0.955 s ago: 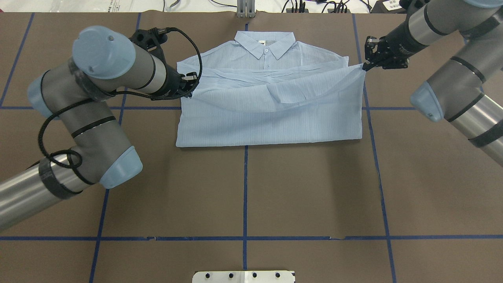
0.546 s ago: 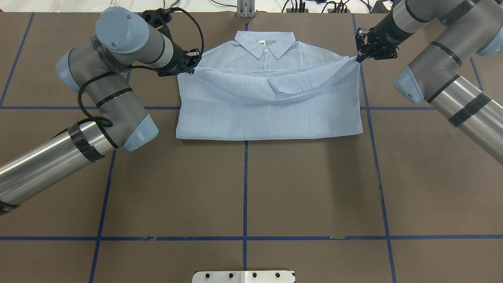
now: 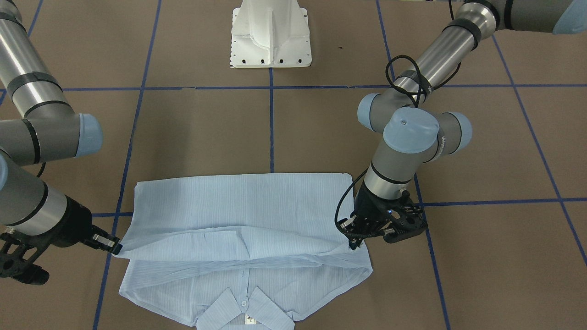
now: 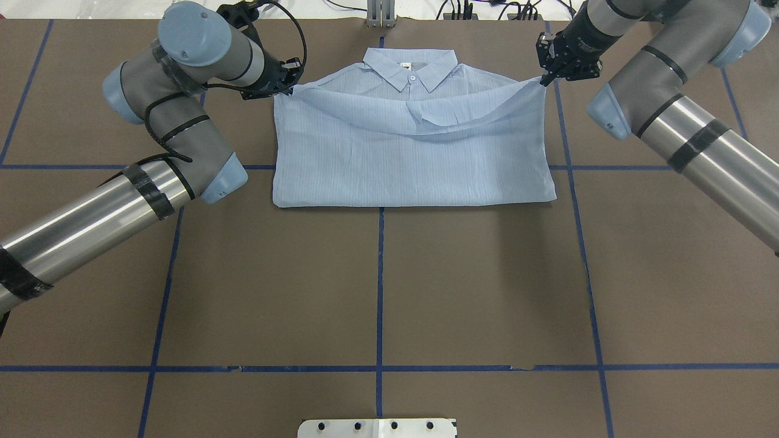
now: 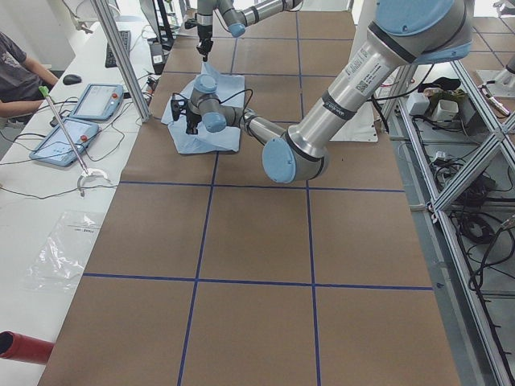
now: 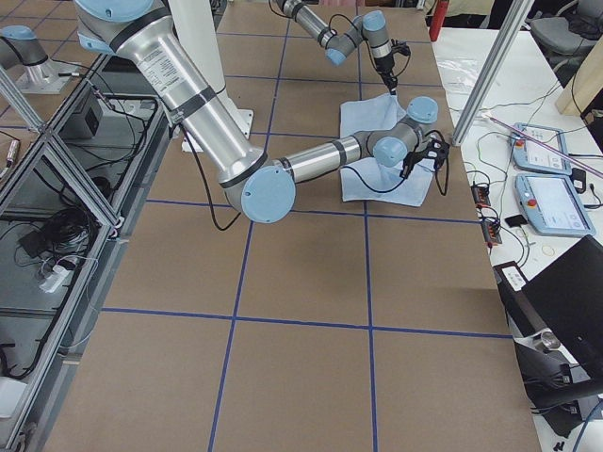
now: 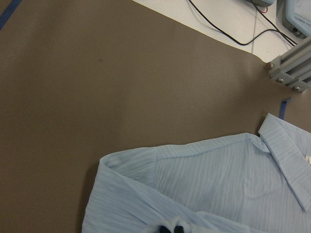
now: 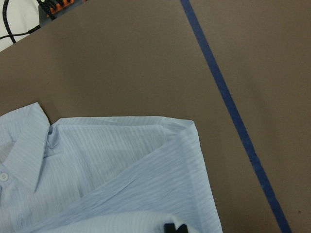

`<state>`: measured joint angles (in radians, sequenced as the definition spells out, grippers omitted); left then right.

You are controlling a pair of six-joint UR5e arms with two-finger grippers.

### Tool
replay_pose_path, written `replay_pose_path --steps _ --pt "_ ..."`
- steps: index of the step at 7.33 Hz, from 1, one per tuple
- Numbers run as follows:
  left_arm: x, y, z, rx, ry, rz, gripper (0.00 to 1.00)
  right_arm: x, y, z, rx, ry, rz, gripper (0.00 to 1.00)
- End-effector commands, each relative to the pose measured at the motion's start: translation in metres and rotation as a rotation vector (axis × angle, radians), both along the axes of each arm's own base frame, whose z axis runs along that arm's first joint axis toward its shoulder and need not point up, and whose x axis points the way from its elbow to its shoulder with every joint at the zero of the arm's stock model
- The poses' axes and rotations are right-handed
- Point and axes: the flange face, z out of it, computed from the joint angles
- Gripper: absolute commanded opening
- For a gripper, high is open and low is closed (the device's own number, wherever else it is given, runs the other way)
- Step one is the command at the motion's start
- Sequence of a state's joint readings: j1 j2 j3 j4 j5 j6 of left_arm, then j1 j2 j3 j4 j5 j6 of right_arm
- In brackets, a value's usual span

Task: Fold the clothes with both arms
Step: 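Lower the hem onto the collar and open both grippers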

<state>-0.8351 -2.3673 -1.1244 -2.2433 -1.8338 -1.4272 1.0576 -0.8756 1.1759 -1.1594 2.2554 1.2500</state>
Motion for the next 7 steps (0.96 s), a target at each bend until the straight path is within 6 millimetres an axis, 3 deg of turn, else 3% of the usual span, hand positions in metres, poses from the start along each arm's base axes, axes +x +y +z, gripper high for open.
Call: replay_pose_path --steps 1,3,5,6,7 --pt "-0.001 -0.011 0.017 -0.006 -0.023 -0.03 0.0 -0.011 -0.02 -0.002 -0.01 0.027 0.007 0.0" --pt "-0.002 -0.012 0.015 -0.004 -0.023 -0.033 0.0 -0.021 -0.031 -0.011 -0.011 0.036 0.009 0.0" --pt "-0.001 -0.011 0.016 -0.006 -0.023 -0.03 0.0 -0.028 -0.031 -0.004 -0.007 0.063 0.015 0.0" --pt "-0.001 -0.012 0.014 -0.007 -0.021 -0.034 0.48 -0.029 -0.031 -0.003 0.0 0.071 0.02 0.02" --pt "-0.001 -0.012 0.015 -0.01 -0.021 -0.035 0.99 -0.043 -0.026 -0.006 0.031 0.101 0.03 0.99"
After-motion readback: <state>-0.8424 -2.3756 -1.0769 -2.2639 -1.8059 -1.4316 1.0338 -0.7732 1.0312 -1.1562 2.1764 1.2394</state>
